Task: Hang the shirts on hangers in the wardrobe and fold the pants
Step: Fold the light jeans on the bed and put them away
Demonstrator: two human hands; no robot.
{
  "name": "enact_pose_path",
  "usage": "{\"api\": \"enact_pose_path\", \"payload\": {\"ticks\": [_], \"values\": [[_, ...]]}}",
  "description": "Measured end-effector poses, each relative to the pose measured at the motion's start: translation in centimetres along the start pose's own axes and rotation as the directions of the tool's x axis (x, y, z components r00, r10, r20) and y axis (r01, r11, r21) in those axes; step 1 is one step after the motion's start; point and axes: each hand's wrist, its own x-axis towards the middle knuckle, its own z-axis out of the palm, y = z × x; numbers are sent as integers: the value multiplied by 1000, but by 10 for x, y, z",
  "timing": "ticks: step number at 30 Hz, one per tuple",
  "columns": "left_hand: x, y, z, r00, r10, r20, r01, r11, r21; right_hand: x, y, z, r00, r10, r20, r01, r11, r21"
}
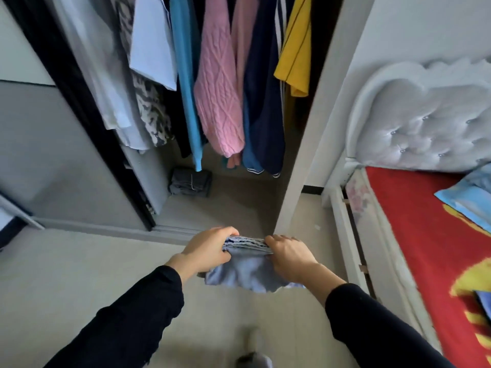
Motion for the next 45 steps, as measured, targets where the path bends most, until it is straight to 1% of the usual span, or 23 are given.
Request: {"api": "enact_pose_path", "payload": {"ticks": [4,7,11,14,18,20,25,26,27,29,30,32,34,35,36,37,38,40,41,43,44,45], "values": [[68,-61,-5,999,-44,1,43,998,35,95,8,17,998,-18,66,19,1000,-15],[112,-102,-1,997,-75,-14,75,995,69,161,12,34,991,-23,135,31,998,-61],[175,-171,12,992,-92,-84,98,992,81,254,11,77,981,-11,193,27,996,-84],[213,-231,31,989,-96,-115,107,989,97,316,6,118,977,1,212,19,996,-92],[260,-325,71,984,-116,-133,124,991,56,396,-6,192,972,18,234,9,993,-114],[288,-376,98,982,-108,-152,118,991,56,437,-10,237,978,20,209,10,990,-139],[362,-492,164,961,-41,-274,53,998,37,534,-3,351,993,34,112,-6,971,-241],[377,-511,174,952,-3,-305,29,997,78,550,2,371,996,29,87,-5,965,-263],[391,-527,183,939,57,-339,-1,987,161,565,7,388,998,19,62,-1,959,-284],[417,-547,196,893,197,-406,-48,936,349,590,20,408,1000,-15,8,17,941,-337],[429,-552,200,863,249,-440,-53,910,411,600,27,412,999,-41,-26,28,927,-374],[451,-555,206,789,336,-515,-58,874,483,614,42,413,987,-81,-138,14,904,-428],[471,-552,217,713,404,-573,-72,855,513,618,60,417,957,-106,-272,-28,894,-447],[479,-551,227,698,419,-581,-85,854,514,617,68,425,947,-105,-303,-47,890,-454],[485,-550,240,707,423,-567,-97,852,515,614,75,436,948,-99,-302,-58,881,-469],[490,-550,256,744,411,-527,-101,849,519,610,81,451,958,-83,-275,-65,871,-486],[492,-549,275,796,383,-468,-95,843,529,604,84,469,972,-58,-230,-65,867,-494],[493,-550,316,898,313,-310,-95,825,558,591,88,512,992,-14,-124,-48,877,-479],[493,-552,335,931,293,-217,-121,810,574,585,88,533,997,2,-77,-37,886,-462],[492,-561,367,959,280,-44,-203,788,580,577,89,569,999,40,-5,-39,919,-392],[492,-567,374,960,280,-4,-227,786,575,577,90,579,998,62,7,-56,936,-347],[494,-572,376,958,287,1,-236,786,572,580,93,583,996,85,3,-80,947,-310]]}}
